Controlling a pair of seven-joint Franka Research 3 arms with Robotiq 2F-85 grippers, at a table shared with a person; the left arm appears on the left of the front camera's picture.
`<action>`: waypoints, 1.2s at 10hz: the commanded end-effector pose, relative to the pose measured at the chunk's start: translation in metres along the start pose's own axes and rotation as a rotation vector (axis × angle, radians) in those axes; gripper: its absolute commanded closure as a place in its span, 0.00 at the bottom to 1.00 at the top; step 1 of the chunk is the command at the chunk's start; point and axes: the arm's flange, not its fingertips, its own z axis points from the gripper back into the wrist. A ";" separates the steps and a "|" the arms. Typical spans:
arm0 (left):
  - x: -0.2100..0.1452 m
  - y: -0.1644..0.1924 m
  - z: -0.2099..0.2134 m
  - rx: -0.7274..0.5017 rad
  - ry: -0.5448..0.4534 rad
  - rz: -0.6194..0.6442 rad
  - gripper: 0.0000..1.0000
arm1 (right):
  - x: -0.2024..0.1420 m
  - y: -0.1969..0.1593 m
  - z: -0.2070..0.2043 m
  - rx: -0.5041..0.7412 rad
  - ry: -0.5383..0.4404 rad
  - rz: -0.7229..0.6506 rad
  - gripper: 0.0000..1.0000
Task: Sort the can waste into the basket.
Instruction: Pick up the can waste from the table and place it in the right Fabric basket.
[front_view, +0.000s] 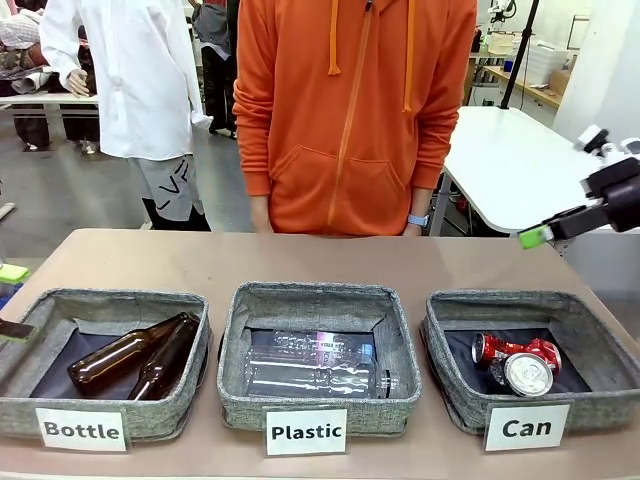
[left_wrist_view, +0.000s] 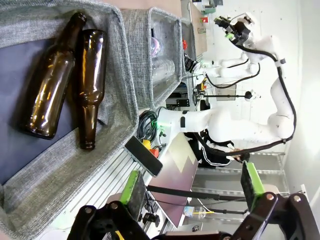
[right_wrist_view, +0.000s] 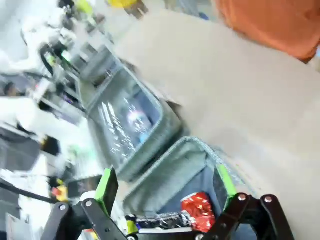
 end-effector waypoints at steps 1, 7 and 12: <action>-0.003 -0.002 0.002 -0.014 0.002 0.008 0.00 | 0.006 -0.032 -0.004 0.222 -0.405 -0.528 0.00; -0.003 -0.002 0.002 -0.014 0.002 0.008 0.00 | -0.011 -0.044 -0.005 0.219 -0.229 -0.386 0.00; -0.003 -0.002 0.002 -0.014 0.002 0.008 0.00 | -0.011 -0.044 -0.005 0.219 -0.229 -0.386 0.00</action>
